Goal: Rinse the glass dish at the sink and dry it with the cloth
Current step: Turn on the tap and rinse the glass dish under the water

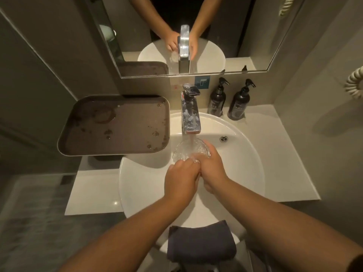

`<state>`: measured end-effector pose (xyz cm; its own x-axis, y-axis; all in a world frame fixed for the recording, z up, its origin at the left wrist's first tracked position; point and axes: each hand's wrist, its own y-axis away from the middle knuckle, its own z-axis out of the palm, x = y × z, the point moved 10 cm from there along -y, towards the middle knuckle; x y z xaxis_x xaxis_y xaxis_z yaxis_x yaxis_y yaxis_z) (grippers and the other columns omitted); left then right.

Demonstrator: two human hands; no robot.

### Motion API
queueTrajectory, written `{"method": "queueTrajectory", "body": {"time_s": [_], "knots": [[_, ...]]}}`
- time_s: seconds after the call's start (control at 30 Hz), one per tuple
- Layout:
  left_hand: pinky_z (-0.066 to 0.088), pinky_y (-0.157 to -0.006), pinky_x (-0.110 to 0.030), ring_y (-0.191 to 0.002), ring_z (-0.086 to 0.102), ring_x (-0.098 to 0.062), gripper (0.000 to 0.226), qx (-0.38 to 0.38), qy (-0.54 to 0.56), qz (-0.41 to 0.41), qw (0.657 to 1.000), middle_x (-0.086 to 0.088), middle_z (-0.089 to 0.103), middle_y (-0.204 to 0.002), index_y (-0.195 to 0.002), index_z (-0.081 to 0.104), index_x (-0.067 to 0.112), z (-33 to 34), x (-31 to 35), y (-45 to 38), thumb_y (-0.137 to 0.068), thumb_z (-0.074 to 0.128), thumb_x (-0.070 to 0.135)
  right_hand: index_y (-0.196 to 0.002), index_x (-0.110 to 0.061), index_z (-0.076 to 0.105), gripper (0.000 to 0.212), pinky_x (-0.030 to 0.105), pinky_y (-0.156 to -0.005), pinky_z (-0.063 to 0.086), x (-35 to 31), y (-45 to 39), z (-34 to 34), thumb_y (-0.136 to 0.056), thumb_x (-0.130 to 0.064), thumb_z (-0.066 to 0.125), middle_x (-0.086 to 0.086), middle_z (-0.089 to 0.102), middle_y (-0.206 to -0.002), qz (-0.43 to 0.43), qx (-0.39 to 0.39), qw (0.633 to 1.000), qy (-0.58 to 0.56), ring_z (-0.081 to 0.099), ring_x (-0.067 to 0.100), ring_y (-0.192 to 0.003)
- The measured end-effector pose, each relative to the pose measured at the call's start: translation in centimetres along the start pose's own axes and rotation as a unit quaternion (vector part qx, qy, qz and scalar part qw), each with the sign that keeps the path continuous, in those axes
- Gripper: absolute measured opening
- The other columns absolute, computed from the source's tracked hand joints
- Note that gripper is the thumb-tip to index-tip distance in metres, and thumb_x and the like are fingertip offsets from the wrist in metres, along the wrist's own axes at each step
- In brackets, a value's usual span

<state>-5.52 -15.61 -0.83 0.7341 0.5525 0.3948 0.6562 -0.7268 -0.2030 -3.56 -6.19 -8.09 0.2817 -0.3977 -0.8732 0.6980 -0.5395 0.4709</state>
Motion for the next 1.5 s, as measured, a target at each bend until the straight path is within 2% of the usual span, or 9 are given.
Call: {"method": "queueTrajectory", "body": {"time_s": [0.13,0.33,0.53,0.77,1.0,1.17,1.27,1.4,1.5], "knots": [[0.049,-0.068,-0.034,-0.088,0.061,-0.025,0.032,-0.021,0.029,0.08,0.996,0.002,0.068,-0.098,-0.109,0.064,0.025,1.2,-1.3,2.1,-0.081,0.067,0.011,-0.132,-0.031,0.056,0.056,0.034,-0.06,0.056,-0.9,-0.5,-0.3,-0.087,0.002,0.049,0.011,0.069,-0.115,0.023,-0.054,0.997,0.056,0.07,0.024,-0.079],[0.041,-0.068,-0.033,-0.092,0.065,-0.022,0.02,0.01,-0.206,0.309,0.928,0.0,0.064,-0.081,-0.078,0.061,0.02,-1.2,-2.7,0.5,-0.08,0.05,0.003,-0.126,-0.031,0.06,0.052,0.039,-0.063,0.058,-0.9,-0.6,0.2,-0.089,0.005,0.05,0.009,0.07,-0.105,0.067,-0.109,0.988,0.085,0.068,0.025,-0.076],[0.046,-0.054,-0.035,-0.068,0.056,-0.027,0.004,0.025,0.013,0.062,0.998,-0.002,0.058,-0.072,-0.085,0.066,0.019,0.1,-0.6,0.9,-0.082,0.068,0.021,-0.122,-0.034,0.062,0.053,0.035,-0.065,0.056,-0.8,0.2,0.2,-0.086,0.002,0.047,0.008,0.072,-0.108,-0.01,-0.021,1.0,0.004,0.071,0.027,-0.09],[0.033,-0.067,-0.033,-0.08,0.058,-0.023,0.022,0.023,-0.185,0.283,0.941,-0.002,0.061,-0.082,-0.085,0.061,0.021,-1.5,-2.7,0.9,-0.072,0.068,0.005,-0.124,-0.032,0.062,0.049,0.047,-0.066,0.059,-1.8,-0.7,0.4,-0.091,0.002,0.051,0.011,0.071,-0.11,0.047,-0.132,0.986,0.086,0.07,0.035,-0.083],[0.041,-0.052,-0.027,-0.07,0.059,-0.022,0.011,0.031,0.022,0.026,0.999,0.003,0.062,-0.074,-0.081,0.067,0.022,-0.7,-0.8,0.7,-0.08,0.076,0.028,-0.128,-0.037,0.057,0.048,0.041,-0.068,0.059,-1.5,0.0,0.3,-0.09,-0.009,0.048,0.005,0.07,-0.113,-0.033,-0.024,0.997,0.071,0.071,0.025,-0.087],[0.049,-0.07,-0.034,-0.089,0.06,-0.022,0.021,-0.044,-0.013,0.126,0.991,0.0,0.067,-0.093,-0.099,0.066,0.024,-0.2,-3.4,1.5,-0.088,0.05,0.031,-0.125,-0.032,0.06,0.05,0.042,-0.057,0.058,-1.8,0.0,0.6,-0.091,0.003,0.05,0.012,0.069,-0.11,0.043,-0.128,0.983,0.121,0.07,0.033,-0.079],[0.039,-0.074,-0.034,-0.097,0.064,-0.023,0.008,-0.006,-0.16,0.271,0.949,0.0,0.066,-0.09,-0.085,0.063,0.021,-1.4,-3.7,1.0,-0.082,0.067,0.016,-0.124,-0.032,0.06,0.05,0.042,-0.057,0.058,-1.8,0.1,1.0,-0.092,0.004,0.046,0.013,0.068,-0.11,0.066,-0.148,0.978,0.131,0.068,0.033,-0.08],[0.033,-0.057,-0.031,-0.06,0.054,-0.024,0.031,0.042,-0.115,0.189,0.974,0.0,0.054,-0.064,-0.066,0.057,0.019,-2.3,-1.1,-0.2,-0.086,0.06,0.043,-0.137,-0.035,0.049,0.058,0.036,-0.059,0.057,-1.6,0.4,1.0,-0.093,0.004,0.046,0.01,0.069,-0.111,0.016,-0.074,0.994,0.079,0.068,0.023,-0.072],[0.033,-0.058,-0.029,-0.065,0.055,-0.022,0.037,0.05,-0.031,0.089,0.994,0.003,0.057,-0.068,-0.068,0.061,0.021,-1.4,-0.9,0.3,-0.09,0.051,0.049,-0.135,-0.034,0.052,0.053,0.035,-0.059,0.055,-1.9,0.4,1.1,-0.095,0.0,0.045,0.009,0.069,-0.113,-0.008,-0.066,0.995,0.08,0.067,0.023,-0.073]]}}
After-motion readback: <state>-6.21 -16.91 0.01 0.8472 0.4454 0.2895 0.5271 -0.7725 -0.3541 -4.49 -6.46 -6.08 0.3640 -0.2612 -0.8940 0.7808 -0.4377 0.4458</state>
